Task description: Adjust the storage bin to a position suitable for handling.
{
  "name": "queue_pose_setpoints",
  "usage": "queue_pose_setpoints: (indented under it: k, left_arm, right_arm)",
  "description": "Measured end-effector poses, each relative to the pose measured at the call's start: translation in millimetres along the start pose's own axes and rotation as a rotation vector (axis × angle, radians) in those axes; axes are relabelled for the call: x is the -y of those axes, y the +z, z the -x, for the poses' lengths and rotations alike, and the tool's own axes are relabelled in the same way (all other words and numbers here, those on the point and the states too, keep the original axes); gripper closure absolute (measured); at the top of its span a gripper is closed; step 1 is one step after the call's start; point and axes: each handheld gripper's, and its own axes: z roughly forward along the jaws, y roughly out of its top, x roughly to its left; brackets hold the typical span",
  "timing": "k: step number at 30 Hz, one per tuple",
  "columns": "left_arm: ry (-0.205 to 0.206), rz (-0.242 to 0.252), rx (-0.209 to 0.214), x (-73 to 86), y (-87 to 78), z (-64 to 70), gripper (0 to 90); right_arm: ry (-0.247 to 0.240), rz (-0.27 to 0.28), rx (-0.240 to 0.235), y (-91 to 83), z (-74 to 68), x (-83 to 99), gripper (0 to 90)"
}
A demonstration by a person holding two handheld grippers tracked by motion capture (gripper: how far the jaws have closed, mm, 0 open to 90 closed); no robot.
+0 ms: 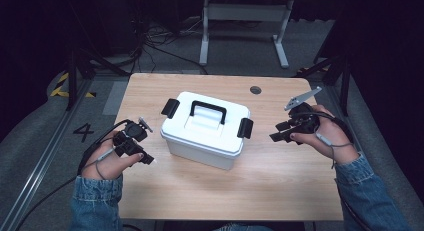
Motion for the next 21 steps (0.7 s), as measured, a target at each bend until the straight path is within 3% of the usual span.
queue_pose_setpoints:
  k: [21]
  left_arm:
    - [0.004, 0.014, 0.001, -3.3, -0.6, -1.9, 44.2]
  right_arm:
    - [-0.07, 0.088, -0.041, -2.0, -20.6, -60.8, 49.2]
